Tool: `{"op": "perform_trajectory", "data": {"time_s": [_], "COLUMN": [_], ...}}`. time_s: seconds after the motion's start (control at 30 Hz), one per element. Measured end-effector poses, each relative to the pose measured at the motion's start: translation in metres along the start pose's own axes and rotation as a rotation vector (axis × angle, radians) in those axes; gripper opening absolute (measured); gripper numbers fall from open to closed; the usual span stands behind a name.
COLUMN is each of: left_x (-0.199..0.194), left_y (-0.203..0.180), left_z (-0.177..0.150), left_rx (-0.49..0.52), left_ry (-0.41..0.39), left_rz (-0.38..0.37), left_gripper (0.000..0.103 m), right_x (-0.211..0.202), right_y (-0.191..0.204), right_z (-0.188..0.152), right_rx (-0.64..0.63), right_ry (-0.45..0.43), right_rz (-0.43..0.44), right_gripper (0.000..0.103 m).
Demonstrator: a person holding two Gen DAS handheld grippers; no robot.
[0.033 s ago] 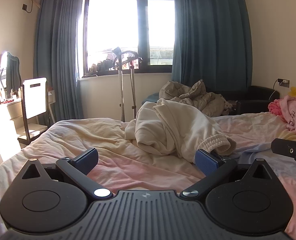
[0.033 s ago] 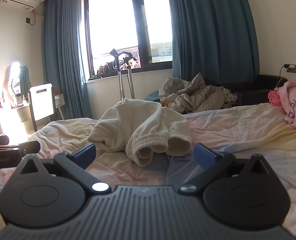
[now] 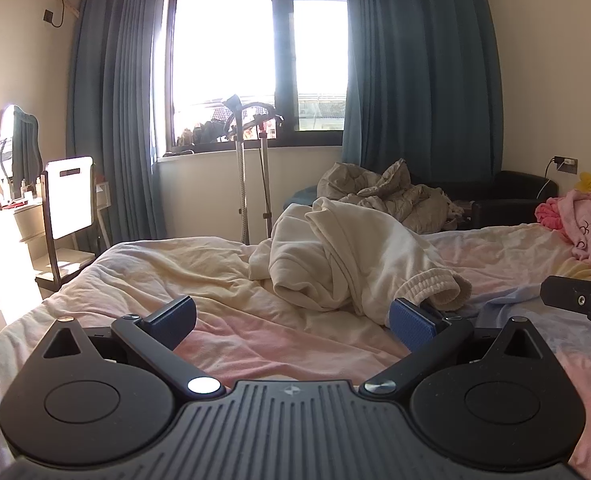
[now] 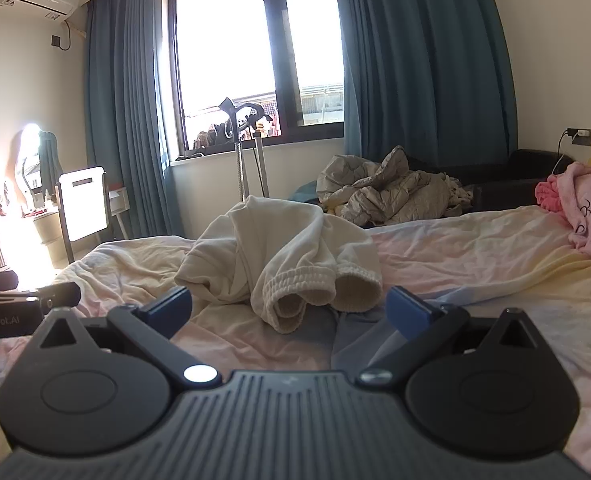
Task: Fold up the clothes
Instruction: 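Approach the cream sweatpants on the bed with both grippers open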
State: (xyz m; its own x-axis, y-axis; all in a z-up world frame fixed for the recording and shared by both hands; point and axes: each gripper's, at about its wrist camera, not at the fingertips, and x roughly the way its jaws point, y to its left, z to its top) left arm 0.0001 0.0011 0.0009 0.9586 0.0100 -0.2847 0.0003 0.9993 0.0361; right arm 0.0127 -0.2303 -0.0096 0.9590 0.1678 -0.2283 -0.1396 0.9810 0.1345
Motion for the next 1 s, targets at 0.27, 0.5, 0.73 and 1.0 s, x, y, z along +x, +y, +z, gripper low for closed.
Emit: {"op": "perform_trajectory", "data": {"time_s": [0.27,0.5,0.73,1.0], "left_x": [-0.007,-0.002,0.001,-0.005], "left_y": [0.002,0.001,-0.001,-0.011], "left_z": [0.0,-0.001,-0.003,-0.012], "left_rx": [0.014,0.015,0.018,0.094], "left_ry": [-0.013,-0.012,0.0,-0.075], "left_rz": [-0.003,-0.008,0.011,0.023], "left_gripper": [0.103,0.103,0.103,0.103], "right_x": [-0.002,0.002,0.006,0.004], "right_y": [0.001,-0.001,-0.003,-0.009], "right_z": [0.002,-0.001,-0.002,-0.008], "right_rx": [0.011,0.017,0.022,0.067], "right_ry": [0.004,0.001,0.0,-0.042], "right_rz": [0.001,-0.007,-0.015,0.009], "right_gripper": [0.103,0.103,0.103,0.103]}}
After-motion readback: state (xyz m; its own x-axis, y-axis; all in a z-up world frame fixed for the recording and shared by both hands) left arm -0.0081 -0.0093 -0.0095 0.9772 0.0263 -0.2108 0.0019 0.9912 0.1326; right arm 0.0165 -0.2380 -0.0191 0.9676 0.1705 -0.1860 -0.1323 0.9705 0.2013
